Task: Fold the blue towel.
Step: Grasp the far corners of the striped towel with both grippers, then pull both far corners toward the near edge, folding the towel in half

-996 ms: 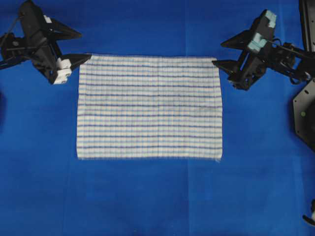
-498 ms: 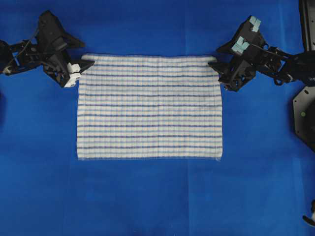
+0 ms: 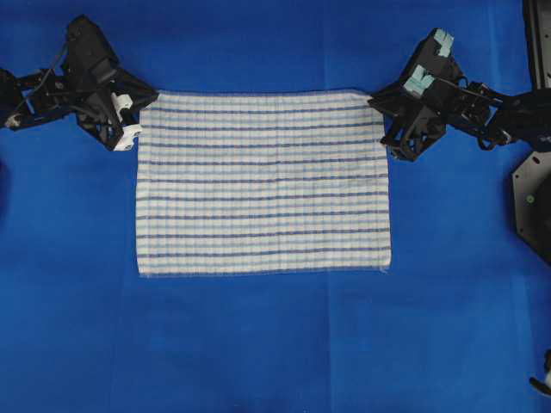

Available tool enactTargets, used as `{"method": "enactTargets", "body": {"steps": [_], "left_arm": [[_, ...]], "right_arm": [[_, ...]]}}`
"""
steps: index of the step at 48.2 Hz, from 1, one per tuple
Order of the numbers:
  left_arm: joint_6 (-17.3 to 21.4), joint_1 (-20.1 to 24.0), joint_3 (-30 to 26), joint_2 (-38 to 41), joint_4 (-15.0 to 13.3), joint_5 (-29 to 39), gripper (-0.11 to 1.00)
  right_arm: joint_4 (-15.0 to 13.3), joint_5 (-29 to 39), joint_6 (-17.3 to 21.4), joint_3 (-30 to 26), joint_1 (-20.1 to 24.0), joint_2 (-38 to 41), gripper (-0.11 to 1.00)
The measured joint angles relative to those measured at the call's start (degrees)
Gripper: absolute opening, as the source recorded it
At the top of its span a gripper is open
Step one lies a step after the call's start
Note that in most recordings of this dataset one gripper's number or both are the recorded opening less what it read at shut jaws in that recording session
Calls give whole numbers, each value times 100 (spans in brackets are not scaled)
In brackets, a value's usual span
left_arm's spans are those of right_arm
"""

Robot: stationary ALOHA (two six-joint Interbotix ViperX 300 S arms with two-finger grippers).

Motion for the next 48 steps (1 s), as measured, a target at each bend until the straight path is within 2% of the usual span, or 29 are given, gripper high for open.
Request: {"method": "enactTargets", "body": {"steps": [11, 24, 33, 48], "left_arm": [[79, 0, -53, -229, 9, 105, 5], [246, 0, -149, -914, 26, 686, 5], [264, -44, -149, -1099, 26, 782, 5], [176, -773, 26, -1529, 26, 791, 5]], "right_arm": [[9, 62, -9, -9, 26, -193, 4], [0, 562, -44, -9, 35, -949, 4], [0, 686, -44, 0, 53, -1063, 4], [53, 1037, 35, 264, 519, -1521, 4]]}}
